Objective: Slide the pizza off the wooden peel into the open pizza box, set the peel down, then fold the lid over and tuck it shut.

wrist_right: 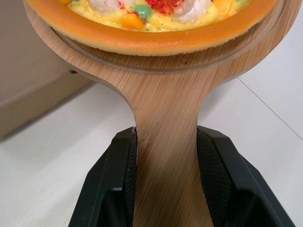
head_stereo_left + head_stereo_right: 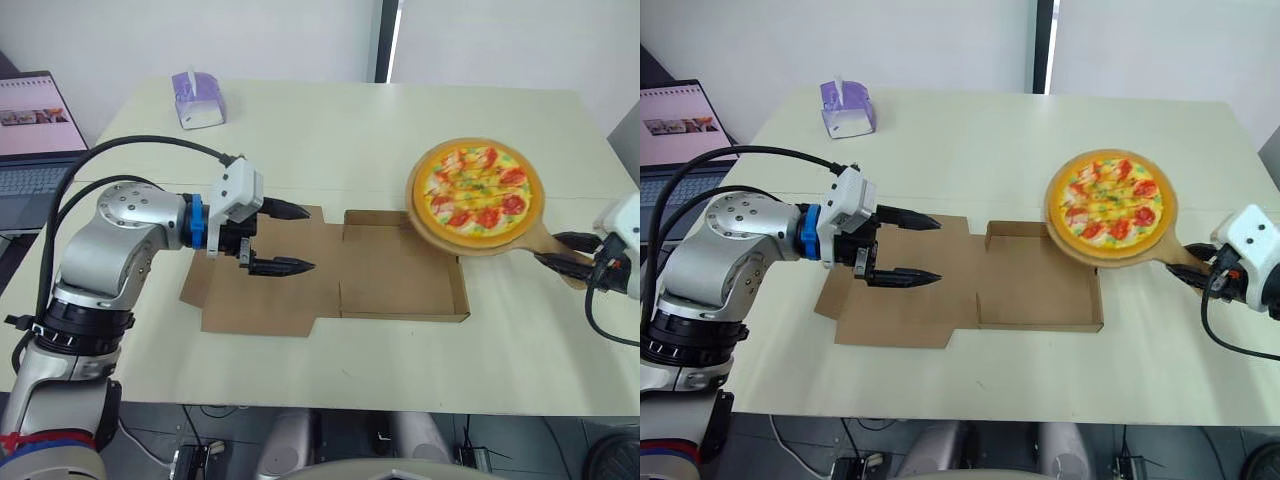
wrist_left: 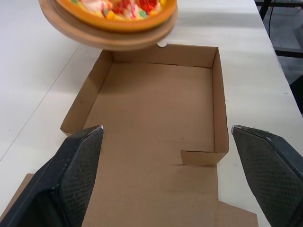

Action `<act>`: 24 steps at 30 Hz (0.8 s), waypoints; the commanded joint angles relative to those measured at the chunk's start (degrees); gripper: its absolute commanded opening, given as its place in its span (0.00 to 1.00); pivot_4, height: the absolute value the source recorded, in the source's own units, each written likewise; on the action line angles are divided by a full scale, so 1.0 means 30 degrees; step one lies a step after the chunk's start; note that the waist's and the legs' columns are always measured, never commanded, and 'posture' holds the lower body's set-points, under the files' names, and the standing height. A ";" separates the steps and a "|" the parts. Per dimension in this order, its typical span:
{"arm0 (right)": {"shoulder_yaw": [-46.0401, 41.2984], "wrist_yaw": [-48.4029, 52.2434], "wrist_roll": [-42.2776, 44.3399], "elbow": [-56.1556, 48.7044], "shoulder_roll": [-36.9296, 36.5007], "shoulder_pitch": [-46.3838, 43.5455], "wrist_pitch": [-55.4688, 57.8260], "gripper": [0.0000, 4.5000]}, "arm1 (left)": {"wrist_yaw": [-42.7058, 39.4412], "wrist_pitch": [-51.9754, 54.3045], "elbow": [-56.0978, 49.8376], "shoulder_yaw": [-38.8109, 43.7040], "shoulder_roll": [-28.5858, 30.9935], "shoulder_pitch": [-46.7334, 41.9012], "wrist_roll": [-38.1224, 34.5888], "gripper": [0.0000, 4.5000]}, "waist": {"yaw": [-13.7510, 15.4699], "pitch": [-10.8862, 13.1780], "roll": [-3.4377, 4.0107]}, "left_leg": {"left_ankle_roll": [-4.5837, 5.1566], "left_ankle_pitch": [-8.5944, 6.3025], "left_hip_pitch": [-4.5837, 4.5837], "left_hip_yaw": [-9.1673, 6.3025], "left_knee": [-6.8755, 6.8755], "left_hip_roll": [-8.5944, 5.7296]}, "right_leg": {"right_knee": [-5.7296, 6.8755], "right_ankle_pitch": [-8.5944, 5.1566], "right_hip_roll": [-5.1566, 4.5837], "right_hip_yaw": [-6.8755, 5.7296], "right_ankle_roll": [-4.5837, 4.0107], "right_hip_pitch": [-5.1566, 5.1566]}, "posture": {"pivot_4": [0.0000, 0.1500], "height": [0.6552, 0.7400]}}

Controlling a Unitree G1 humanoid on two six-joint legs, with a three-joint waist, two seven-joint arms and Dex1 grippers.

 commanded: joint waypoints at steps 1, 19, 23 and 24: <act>-0.0045 0.0175 -0.0680 0.0192 -0.0604 -0.0993 -0.2064 0.34 | 0.0035 0.0056 -0.0659 0.0700 0.0346 -0.0050 -0.0265 1.00 | -0.0002 0.0001 0.0001 | -0.0001 0.0001 -0.0001 0.0002 0.0000 0.0000 | 0.0001 0.0000 -0.0001 0.0002 0.0000 -0.0002 | 1.00 0.82; 0.2282 0.0675 -0.3230 0.2846 -0.0749 -0.3525 -0.6692 0.34 | -0.0121 0.0630 -0.1383 0.0836 0.0492 0.0285 -0.0562 1.00 | -0.0006 0.0004 0.0003 | -0.0007 0.0004 -0.0004 0.0001 0.0005 0.0001 | 0.0002 0.0001 -0.0002 0.0002 -0.0005 -0.0006 | 1.00 0.82; 0.2387 0.0679 -0.3514 0.3108 -0.0813 -0.3775 -0.6994 0.34 | -0.0365 0.0574 -0.1410 0.0857 0.0593 0.0375 -0.0648 1.00 | -0.0006 0.0004 0.0003 | -0.0007 0.0003 -0.0004 -0.0001 0.0005 0.0001 | 0.0002 0.0001 -0.0002 0.0000 -0.0005 -0.0006 | 1.00 0.82; 0.2418 0.0654 -0.3593 0.3185 -0.0815 -0.3862 -0.7014 0.34 | -0.0388 0.0557 -0.1417 0.0843 0.0612 0.0394 -0.0644 1.00 | -0.0006 0.0003 0.0003 | -0.0006 0.0003 -0.0004 0.0000 0.0004 0.0001 | 0.0002 0.0001 -0.0003 0.0001 -0.0005 -0.0006 | 1.00 0.82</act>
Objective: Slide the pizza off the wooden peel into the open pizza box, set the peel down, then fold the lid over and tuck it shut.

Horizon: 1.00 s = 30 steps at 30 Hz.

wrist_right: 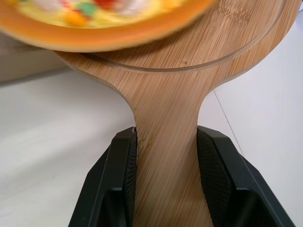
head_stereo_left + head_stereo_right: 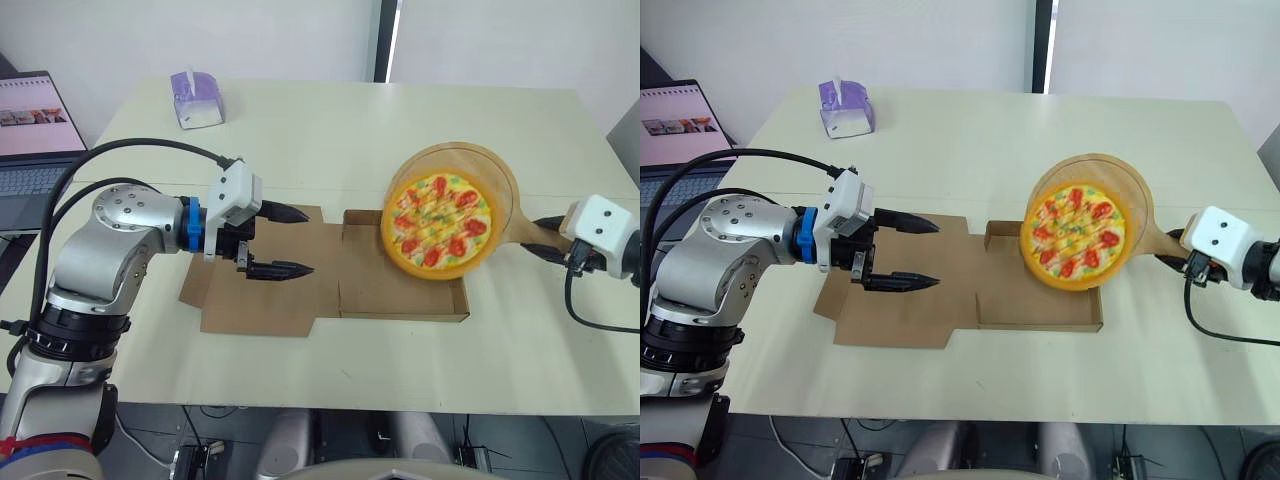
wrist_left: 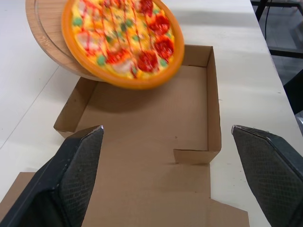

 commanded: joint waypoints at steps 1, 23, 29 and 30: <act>-0.0602 -0.0233 -0.0003 -0.0101 -0.0460 -0.0901 -0.0666 0.34 | -0.0243 -0.0144 -0.0623 0.0557 0.0382 -0.0005 -0.0313 1.00 | -0.0001 0.0000 0.0000 | 0.0000 0.0000 0.0000 0.0001 0.0001 0.0000 | 0.0002 0.0000 0.0000 0.0000 0.0000 0.0000 | 1.00 0.82; -0.3583 -0.2896 -0.0048 0.2584 -0.0156 -0.2480 0.1256 0.34 | -0.0235 -0.0688 -0.0233 0.0141 -0.0445 -0.0573 -0.0101 1.00 | 0.0071 -0.0002 0.0005 | 0.0000 0.0000 -0.0021 -0.0001 0.0006 -0.0002 | 0.0000 0.0002 -0.0008 -0.0004 -0.0005 -0.0004 | 1.00 0.82; -0.5970 -0.4504 0.0955 -0.1998 0.2166 0.2176 0.7208 0.34 | 0.0194 -0.0580 -0.0905 0.0056 -0.1669 -0.0938 -0.0520 1.00 | 0.0170 -0.0007 0.0012 | 0.0001 -0.0001 -0.0028 -0.0009 0.0012 -0.0001 | 0.0020 0.0002 -0.0008 -0.0005 -0.0004 -0.0007 | 1.00 0.82; -0.6171 -0.4874 0.1076 -0.2748 0.2632 0.2736 0.7958 0.34 | 0.0247 -0.0545 -0.1002 0.0022 -0.1870 -0.1034 -0.0611 1.00 | 0.0180 -0.0012 0.0020 | 0.0001 0.0000 -0.0026 -0.0007 0.0015 -0.0001 | 0.0024 0.0002 -0.0007 -0.0003 -0.0004 -0.0007 | 1.00 0.82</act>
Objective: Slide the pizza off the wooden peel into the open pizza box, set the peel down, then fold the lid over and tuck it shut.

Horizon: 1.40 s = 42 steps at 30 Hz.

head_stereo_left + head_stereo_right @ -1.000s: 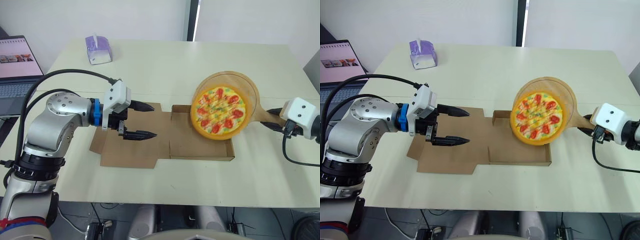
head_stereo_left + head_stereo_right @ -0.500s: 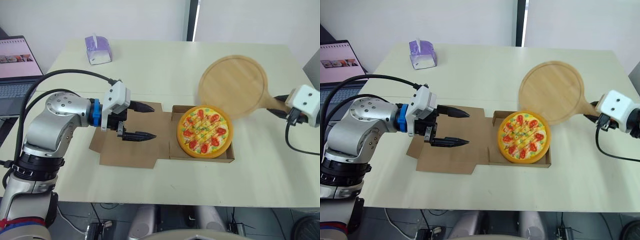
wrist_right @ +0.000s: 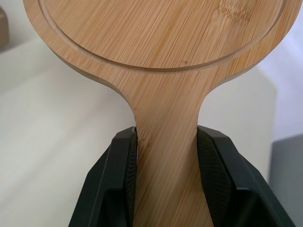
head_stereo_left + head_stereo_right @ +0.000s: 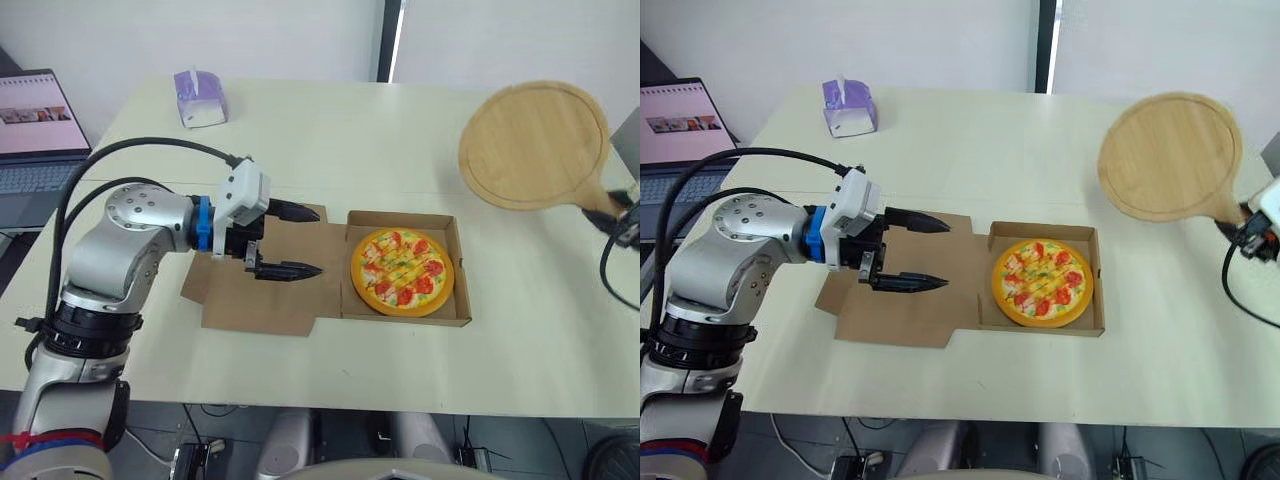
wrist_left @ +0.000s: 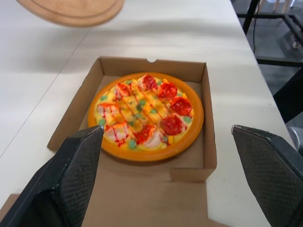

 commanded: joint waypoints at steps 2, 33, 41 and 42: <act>-0.1718 -0.1865 0.0793 -0.3960 0.1570 0.1734 0.3660 0.34 | 0.0360 0.0122 -0.1101 0.0185 -0.0849 -0.0808 -0.0920 1.00 | 0.0015 -0.0004 0.0007 | 0.0000 0.0000 0.0001 -0.0002 0.0003 0.0000 | 0.0006 0.0000 0.0000 0.0002 0.0001 0.0001 | 1.00 0.82; -0.3042 -0.3280 0.3779 -0.5115 0.2078 0.3185 0.8227 0.99 | 0.2038 -0.0394 -0.1170 0.0262 -0.1295 -0.0728 -0.0337 1.00 | -0.0211 -0.0015 0.0019 | 0.0003 -0.0001 0.0078 0.0018 0.0004 0.0001 | 0.0013 -0.0001 0.0021 0.0020 0.0006 0.0053 | 1.00 0.82; -0.1189 -0.0428 0.4129 -0.6320 0.0813 0.2011 0.2883 0.99 | 0.5177 0.1064 -0.2866 0.3591 -0.0408 0.2447 -0.1150 1.00 | -0.0236 -0.0010 0.0011 | 0.0003 -0.0001 0.0116 0.0027 -0.0010 0.0012 | 0.0009 -0.0002 0.0024 0.0033 0.0008 0.0071 | 1.00 0.82; -0.0413 0.0032 0.4162 -0.6536 0.0908 0.1320 0.1748 0.99 | 0.5975 0.1645 -0.3599 0.4534 -0.0527 0.3422 -0.1646 1.00 | -0.0232 -0.0007 0.0004 | 0.0003 -0.0001 0.0117 0.0026 -0.0010 0.0014 | 0.0006 -0.0002 0.0024 0.0032 0.0008 0.0072 | 1.00 0.82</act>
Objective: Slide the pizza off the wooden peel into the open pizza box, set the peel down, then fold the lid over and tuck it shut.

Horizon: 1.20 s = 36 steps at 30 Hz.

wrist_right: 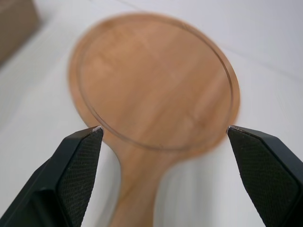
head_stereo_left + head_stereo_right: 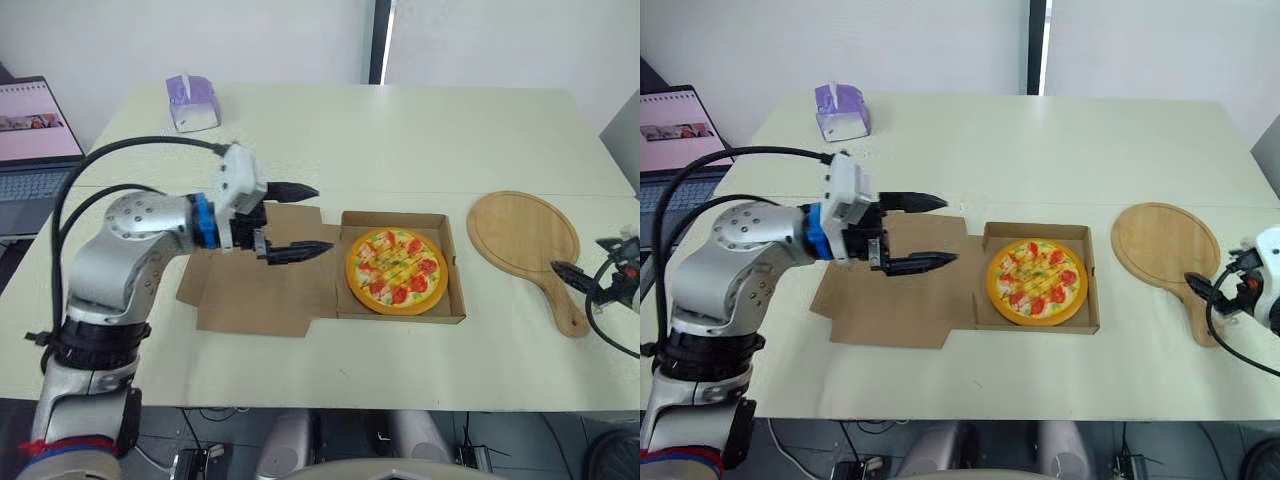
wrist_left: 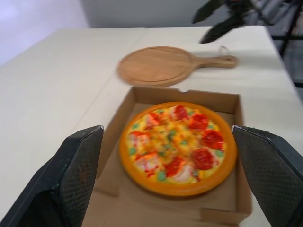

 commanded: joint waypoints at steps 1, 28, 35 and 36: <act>0.1711 0.1653 0.0518 -0.1366 -0.0294 -0.1769 -0.3180 0.99 | 0.2212 0.1328 -0.2545 0.2878 0.0007 0.2189 -0.1581 1.00 | -0.0070 0.0004 -0.0009 | 0.0000 0.0000 -0.0001 -0.0008 -0.0001 0.0002 | 0.0001 0.0000 -0.0001 -0.0005 0.0000 0.0002 | 1.00 0.82; 1.0791 0.6809 0.4057 -0.1716 0.1875 -1.1146 -0.2254 0.99 | 2.5185 0.1085 -0.9314 0.8245 -0.8380 2.2910 -2.7628 1.00 | 0.0503 0.0014 -0.0121 | -0.0011 -0.0007 0.0010 -0.0029 -0.0003 -0.0047 | -0.0045 -0.0011 -0.0121 -0.0069 -0.0031 0.0025 | 1.00 0.82; 1.0714 0.6745 0.4079 -0.1909 0.1680 -1.1175 -0.2054 0.99 | 2.7659 -0.1744 -0.8903 0.5821 -0.9308 2.1233 -2.7091 1.00 | 0.0507 0.0012 -0.0117 | -0.0009 -0.0005 0.0011 -0.0021 -0.0005 -0.0045 | -0.0044 -0.0022 -0.0108 -0.0070 -0.0048 0.0025 | 1.00 0.82; 1.0747 0.6725 0.4029 -0.1943 0.1638 -1.1192 -0.2032 0.99 | 2.7897 -0.2103 -0.8717 0.5464 -0.9573 2.0728 -2.6534 1.00 | 0.0504 0.0007 -0.0105 | -0.0009 -0.0004 0.0011 -0.0021 -0.0004 -0.0046 | -0.0046 -0.0022 -0.0108 -0.0070 -0.0048 0.0028 | 1.00 0.82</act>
